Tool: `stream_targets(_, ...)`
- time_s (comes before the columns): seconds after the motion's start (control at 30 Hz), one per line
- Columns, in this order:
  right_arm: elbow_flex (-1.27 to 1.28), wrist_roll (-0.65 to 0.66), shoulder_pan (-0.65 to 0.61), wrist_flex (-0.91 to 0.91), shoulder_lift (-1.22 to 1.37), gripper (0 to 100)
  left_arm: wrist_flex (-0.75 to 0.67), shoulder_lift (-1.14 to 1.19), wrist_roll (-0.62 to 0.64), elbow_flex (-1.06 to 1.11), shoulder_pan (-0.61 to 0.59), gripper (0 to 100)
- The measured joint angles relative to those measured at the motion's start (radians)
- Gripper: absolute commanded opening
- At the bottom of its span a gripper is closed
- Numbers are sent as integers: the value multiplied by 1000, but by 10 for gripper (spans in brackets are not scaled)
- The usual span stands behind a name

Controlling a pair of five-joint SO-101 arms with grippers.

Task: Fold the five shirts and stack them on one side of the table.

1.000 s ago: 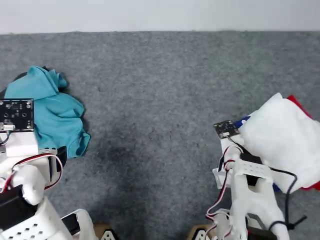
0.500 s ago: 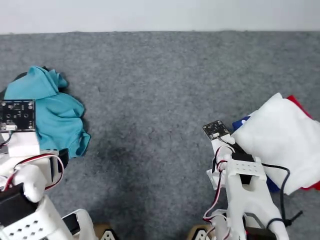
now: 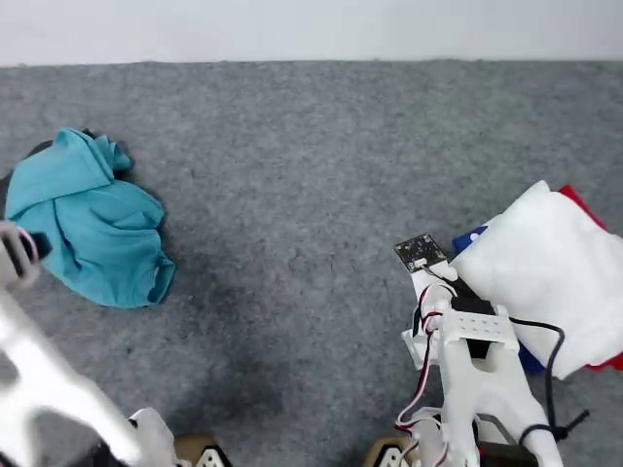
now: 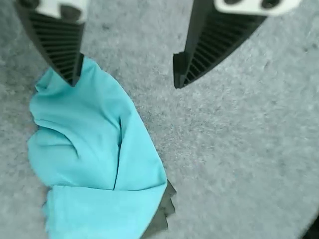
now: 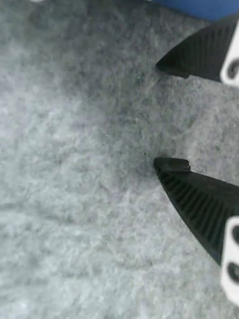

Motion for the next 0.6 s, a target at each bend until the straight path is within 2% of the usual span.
stream_targets(0.23, 0, 0, 0, 0, 0, 303, 0, 494, 0, -293, 2, 292)
stream_targets(0.6, 0, 0, 0, 0, 0, 303, -3, 1091, 0, -947, 140, 291)
